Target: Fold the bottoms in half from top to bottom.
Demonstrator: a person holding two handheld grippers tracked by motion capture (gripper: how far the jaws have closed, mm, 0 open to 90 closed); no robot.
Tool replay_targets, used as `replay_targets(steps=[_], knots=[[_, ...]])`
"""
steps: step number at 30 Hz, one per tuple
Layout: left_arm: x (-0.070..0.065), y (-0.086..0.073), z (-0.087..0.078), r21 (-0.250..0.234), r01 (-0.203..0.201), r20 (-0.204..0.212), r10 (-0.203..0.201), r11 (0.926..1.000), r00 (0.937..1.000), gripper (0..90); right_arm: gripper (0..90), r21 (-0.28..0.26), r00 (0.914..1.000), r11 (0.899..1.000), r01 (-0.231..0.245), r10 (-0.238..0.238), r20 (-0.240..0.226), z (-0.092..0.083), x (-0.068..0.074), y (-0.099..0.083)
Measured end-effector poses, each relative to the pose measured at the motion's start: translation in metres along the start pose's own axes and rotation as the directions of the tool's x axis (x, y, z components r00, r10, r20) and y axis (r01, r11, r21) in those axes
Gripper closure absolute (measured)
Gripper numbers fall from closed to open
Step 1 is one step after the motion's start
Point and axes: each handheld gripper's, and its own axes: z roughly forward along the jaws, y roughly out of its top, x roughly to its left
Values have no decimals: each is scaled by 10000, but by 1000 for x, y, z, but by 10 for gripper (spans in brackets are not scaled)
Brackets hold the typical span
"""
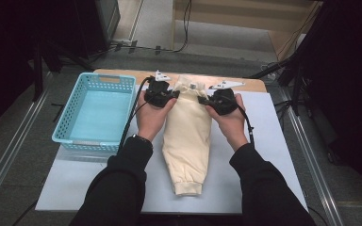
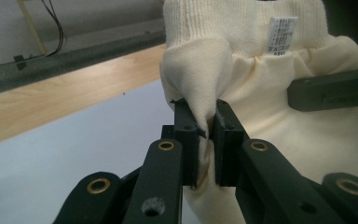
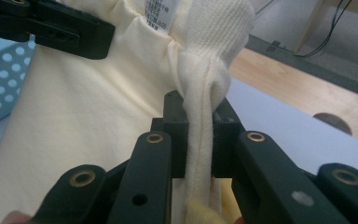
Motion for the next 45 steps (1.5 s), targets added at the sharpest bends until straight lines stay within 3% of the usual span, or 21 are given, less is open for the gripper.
replay_targets(steps=[5, 10, 14, 20, 25, 31, 45], knots=[[4, 12, -7, -617, -127, 25, 128, 9980, 9999, 834, 779, -485, 9997, 9986, 228, -225, 54, -6, -2, 14], [5, 21, -11, -921, -158, 8, 160, 9956, 9999, 833, 779, -766, 9988, 9960, 449, -433, 232, -10, -3, 26], [3, 18, -14, -955, -352, 18, 355, 9948, 9994, 830, 773, -894, 9972, 9935, 698, -670, 340, -11, -3, 27], [2, 0, -6, -696, -497, 207, 513, 9963, 9985, 827, 768, -490, 9959, 9947, 903, -901, 66, 2, -11, 11], [2, -12, -3, -668, -408, 361, 433, 9969, 9984, 821, 768, -647, 9849, 9828, 1730, -1721, 190, 8, -12, 1], [-3, -21, -3, -587, -533, 490, 562, 9968, 9972, 818, 763, -833, 9870, 9835, 1604, -1586, 272, 8, -9, -14], [-14, -45, -6, -504, -878, 749, 914, 9949, 9930, 812, 762, -1072, 9806, 9751, 1941, -1897, 501, 3, 2, -47]])
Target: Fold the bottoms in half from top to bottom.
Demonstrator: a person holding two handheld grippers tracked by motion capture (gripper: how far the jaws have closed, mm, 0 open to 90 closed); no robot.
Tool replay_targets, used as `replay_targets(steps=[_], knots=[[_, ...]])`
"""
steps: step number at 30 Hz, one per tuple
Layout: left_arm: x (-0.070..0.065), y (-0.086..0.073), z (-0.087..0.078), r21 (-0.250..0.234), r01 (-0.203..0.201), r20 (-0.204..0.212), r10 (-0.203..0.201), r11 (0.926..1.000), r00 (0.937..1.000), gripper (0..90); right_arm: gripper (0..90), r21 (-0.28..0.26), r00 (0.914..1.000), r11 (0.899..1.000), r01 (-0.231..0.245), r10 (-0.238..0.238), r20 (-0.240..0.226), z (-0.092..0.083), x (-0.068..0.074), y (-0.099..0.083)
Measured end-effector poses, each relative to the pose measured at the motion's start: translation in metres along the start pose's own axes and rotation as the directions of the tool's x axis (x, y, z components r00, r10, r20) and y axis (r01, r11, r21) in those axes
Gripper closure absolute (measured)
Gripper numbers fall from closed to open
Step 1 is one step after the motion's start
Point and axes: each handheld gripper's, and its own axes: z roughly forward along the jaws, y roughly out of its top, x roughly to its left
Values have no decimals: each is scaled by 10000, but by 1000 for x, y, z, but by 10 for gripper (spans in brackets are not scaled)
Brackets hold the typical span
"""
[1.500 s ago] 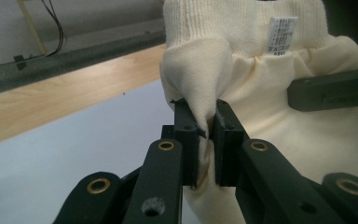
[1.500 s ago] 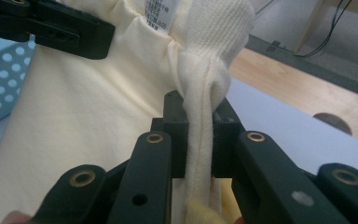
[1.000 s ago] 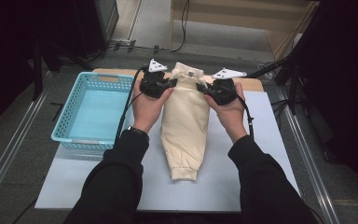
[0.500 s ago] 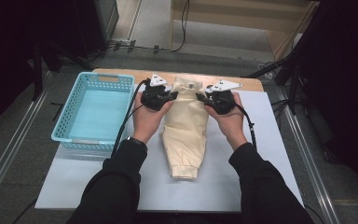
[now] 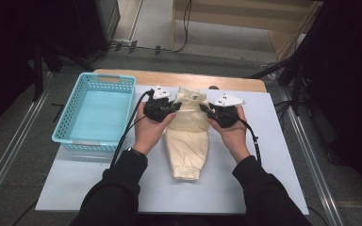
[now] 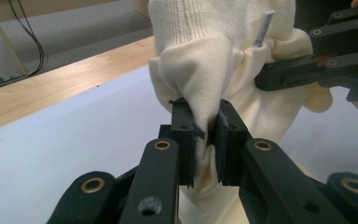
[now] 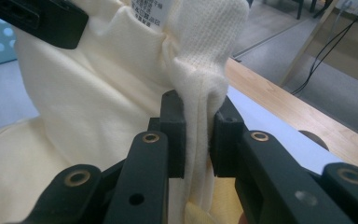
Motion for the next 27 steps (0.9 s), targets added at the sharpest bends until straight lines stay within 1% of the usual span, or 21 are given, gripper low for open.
replay_targets(steps=[2, 5, 7, 9, 12, 14, 17, 21, 22, 24, 27], knots=[[-1, -3, -2, -7, -19, 49, 19, 10000, 10000, 810, 762, -18, 10000, 10000, -45, 45, -38, -3, 3, -2], [-3, -8, -4, -54, 55, 175, -54, 10000, 9998, 810, 762, -60, 9999, 10000, -5, 4, -129, -8, 7, -5], [-5, -11, -6, -47, 66, 247, -65, 10000, 9997, 809, 762, -16, 9998, 9999, -135, 134, -169, -11, 11, -7], [-7, -13, -8, -71, 36, 340, -34, 10000, 9994, 806, 762, -62, 9997, 9999, -134, 133, -184, -14, 14, -11], [-13, -18, -12, -69, -78, 391, 80, 9999, 9992, 797, 762, -138, 9998, 9999, -85, 83, -152, -19, 20, -16], [-16, -22, -14, -67, -61, 484, 64, 10000, 9988, 793, 762, -154, 9999, 9999, -69, 67, -139, -23, 25, -20], [-18, -28, -19, -30, -49, 615, 50, 10000, 9981, 785, 762, -228, 9993, 9997, -112, 104, -351, -29, 31, -26], [-23, -35, -25, -14, -122, 714, 122, 9999, 9974, 766, 762, -317, 9992, 9994, 126, -138, -383, -37, 41, -32], [-25, -38, -27, -49, -175, 720, 178, 9998, 9972, 759, 762, -296, 9993, 9995, 75, -86, -369, -39, 43, -34], [-27, -42, -29, -21, -226, 759, 227, 9997, 9969, 739, 762, -385, 9991, 9992, 127, -142, -387, -42, 47, -37], [-30, -47, -32, -29, -186, 868, 188, 9998, 9960, 736, 760, -467, 9986, 9989, 41, -65, -517, -46, 52, -43]])
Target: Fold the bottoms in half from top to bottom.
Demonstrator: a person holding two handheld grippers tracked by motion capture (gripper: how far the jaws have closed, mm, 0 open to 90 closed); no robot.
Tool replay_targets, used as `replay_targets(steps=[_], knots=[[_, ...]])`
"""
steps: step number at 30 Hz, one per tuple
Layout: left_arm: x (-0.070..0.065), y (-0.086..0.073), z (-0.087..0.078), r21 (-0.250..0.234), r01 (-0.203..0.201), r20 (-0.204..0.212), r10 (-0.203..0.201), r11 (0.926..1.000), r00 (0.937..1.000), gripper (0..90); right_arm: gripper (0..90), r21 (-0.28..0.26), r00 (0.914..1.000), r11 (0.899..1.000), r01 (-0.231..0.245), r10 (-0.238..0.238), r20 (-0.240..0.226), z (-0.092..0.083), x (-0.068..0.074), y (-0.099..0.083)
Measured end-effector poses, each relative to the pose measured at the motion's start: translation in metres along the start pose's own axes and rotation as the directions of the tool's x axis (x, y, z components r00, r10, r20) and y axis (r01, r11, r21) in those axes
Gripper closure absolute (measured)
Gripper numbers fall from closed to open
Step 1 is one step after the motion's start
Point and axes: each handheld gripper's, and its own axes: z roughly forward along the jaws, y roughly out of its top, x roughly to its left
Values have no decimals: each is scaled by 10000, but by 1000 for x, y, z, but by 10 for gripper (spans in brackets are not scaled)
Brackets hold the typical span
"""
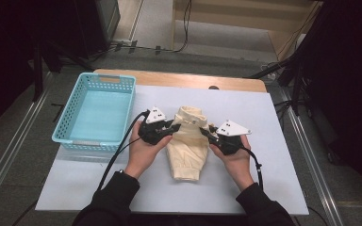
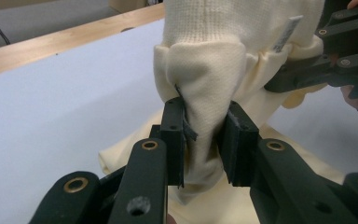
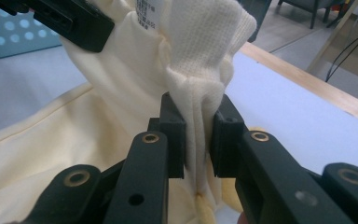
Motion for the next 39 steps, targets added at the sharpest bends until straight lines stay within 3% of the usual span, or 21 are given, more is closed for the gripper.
replay_targets(steps=[6, 9, 13, 16, 19, 28, 32, 39], knots=[[-8, -10, -7, 16, -71, 232, 71, 10000, 9997, 694, 753, -13, 10000, 10000, 68, -68, -52, -8, 11, -9], [-15, -14, -10, 93, -354, 202, 352, 9993, 9992, 664, 748, -15, 9998, 9998, 208, -208, -75, -12, 15, -14], [-19, -22, -12, 206, -384, 275, 379, 9990, 9989, 638, 744, 22, 9992, 9997, 228, -227, -341, -15, 21, -20], [-23, -26, -15, 222, -401, 295, 394, 9989, 9988, 638, 743, 4, 9987, 9999, 125, -125, -497, -18, 24, -25], [-31, -27, -17, 343, -822, 100, 819, 9960, 9966, 665, 737, 62, 9978, 10000, 6, -1, -666, -20, 27, -29], [-38, -38, -28, 208, -793, 360, 785, 9966, 9963, 699, 730, 96, 9946, 9998, -164, 173, -1027, -30, 35, -34], [-41, -43, -30, 384, -1341, 323, 1329, 9902, 9906, 702, 731, 186, 9921, 9997, -161, 183, -1239, -32, 38, -36], [-41, -51, -33, 553, -1309, 666, 1271, 9899, 9896, 689, 705, 353, 9887, 9993, -104, 156, -1491, -35, 42, -42]])
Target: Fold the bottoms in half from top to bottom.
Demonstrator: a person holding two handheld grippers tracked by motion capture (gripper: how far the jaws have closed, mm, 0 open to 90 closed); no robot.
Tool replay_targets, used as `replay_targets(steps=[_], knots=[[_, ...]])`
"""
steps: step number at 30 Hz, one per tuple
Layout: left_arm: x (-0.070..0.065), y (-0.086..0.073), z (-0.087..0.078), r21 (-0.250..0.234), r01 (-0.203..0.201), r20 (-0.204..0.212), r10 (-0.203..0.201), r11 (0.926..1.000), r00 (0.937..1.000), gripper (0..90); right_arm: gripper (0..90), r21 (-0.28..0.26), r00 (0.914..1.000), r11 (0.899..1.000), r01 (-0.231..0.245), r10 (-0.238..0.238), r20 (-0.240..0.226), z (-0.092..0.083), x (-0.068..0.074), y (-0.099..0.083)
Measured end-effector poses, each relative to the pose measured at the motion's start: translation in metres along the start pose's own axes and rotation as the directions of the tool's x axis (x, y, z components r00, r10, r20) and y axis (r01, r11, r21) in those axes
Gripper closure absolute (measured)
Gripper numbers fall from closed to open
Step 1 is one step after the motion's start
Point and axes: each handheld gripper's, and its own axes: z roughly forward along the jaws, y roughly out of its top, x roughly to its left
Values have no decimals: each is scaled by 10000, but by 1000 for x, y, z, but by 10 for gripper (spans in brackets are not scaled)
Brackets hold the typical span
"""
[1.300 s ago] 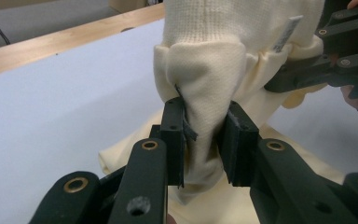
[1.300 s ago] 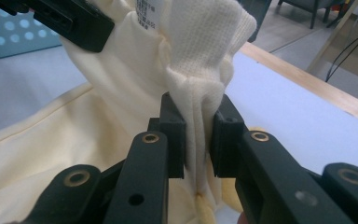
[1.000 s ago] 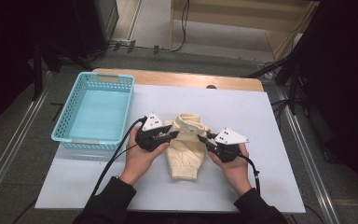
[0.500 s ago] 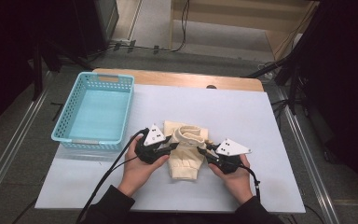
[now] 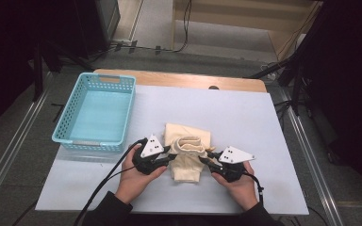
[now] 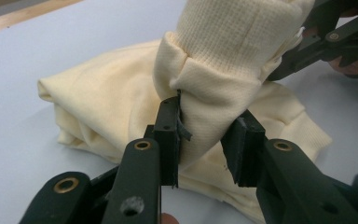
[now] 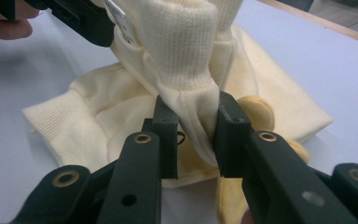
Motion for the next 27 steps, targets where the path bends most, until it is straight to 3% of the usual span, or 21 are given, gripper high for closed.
replay_targets(steps=[5, 11, 18, 23, 27], knots=[[-3, -7, -1, 398, 1, 208, -10, 9992, 9998, 575, 628, 272, 9998, 9995, 155, -152, -105, 0, 5, -4], [-8, -8, -5, 248, 109, 618, -124, 9996, 9980, 487, 517, 509, 9997, 9987, -61, 73, -227, -6, 5, -7], [-19, -6, -10, 257, -331, 1060, 302, 9991, 9939, 423, 361, 819, 9983, 9951, -547, 561, -157, -22, 3, -4], [-22, -10, -3, 572, -472, 1170, 403, 9972, 9923, 423, 350, 748, 9974, 9951, -650, 671, -254, -34, 1, -4], [-25, -10, -1, 633, -556, 1163, 480, 9964, 9921, 421, 385, 344, 9933, 9945, -994, 1012, -552, -42, -1, 1]])
